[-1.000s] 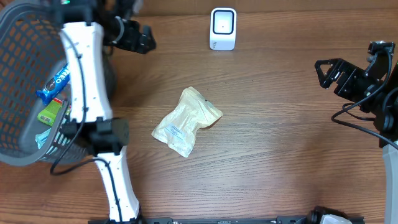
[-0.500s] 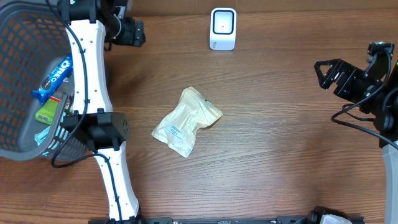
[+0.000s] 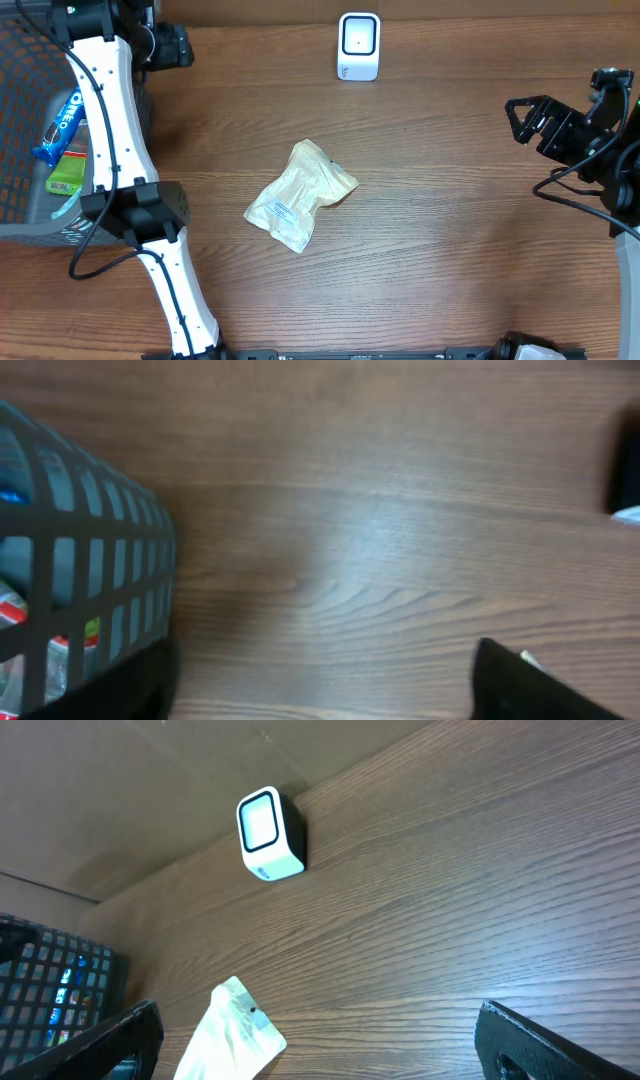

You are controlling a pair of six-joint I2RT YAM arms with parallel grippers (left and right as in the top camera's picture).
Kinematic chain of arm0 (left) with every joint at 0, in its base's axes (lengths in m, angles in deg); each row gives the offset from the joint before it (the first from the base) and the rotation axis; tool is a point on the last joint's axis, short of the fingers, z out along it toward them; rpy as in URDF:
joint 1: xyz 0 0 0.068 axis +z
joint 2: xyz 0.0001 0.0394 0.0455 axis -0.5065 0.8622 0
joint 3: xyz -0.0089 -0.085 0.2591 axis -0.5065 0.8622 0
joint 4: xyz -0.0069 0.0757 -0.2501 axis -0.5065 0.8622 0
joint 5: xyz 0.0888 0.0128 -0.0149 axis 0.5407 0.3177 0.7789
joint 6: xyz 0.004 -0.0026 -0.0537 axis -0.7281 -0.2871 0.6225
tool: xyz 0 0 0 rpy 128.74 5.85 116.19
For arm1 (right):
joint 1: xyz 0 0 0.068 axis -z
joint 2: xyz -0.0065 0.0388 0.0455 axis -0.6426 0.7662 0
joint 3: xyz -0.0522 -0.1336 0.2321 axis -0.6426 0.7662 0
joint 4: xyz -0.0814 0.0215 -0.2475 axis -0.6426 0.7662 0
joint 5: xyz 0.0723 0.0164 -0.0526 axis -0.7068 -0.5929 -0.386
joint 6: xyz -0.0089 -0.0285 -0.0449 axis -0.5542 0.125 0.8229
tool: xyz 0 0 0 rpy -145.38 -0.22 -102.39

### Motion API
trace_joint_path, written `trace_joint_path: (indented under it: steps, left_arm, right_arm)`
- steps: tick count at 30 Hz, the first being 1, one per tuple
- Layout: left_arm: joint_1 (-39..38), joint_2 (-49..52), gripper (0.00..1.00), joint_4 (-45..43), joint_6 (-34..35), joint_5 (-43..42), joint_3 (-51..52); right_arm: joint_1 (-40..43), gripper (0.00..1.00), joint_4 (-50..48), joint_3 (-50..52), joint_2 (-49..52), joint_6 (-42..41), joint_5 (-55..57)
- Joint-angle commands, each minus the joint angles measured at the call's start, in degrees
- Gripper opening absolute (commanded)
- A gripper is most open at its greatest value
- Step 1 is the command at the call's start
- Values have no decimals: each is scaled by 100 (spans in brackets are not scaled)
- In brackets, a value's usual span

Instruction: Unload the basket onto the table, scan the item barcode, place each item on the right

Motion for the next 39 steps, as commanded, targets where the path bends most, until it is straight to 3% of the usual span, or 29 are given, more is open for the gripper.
trace_joint_path:
  steps: [1,7,12,18,22,25,33,39]
  left_arm:
    - [-85,-745,91,11,74,-136,-546]
    - [293,-1668,93,210,308,525,-664]
    - [1132,-1899,100,723,334,1235,-662]
    - [2455,-1392,100,957,516,850,-509]
    - [3029,-822,94,960,531,-17,-437]
    - [3121,-446,93,960,529,-367,-437]
    - [2806,85,97,960,529,-240,-385]
    - [2511,-31,100,962,522,-678,664]
  right_arm:
    - [11,100,-28,-173,-68,-4,33]
    - [11,100,-26,-173,-68,-4,33]
    - [11,100,-28,-173,-55,-7,28]
    - [-122,100,15,-173,133,-7,31]
    - [-299,100,98,-173,358,-7,31]
    - [-459,100,92,-173,509,-7,31]
    - [-721,100,48,-173,625,-4,33]
    - [-726,100,57,-173,625,-4,31]
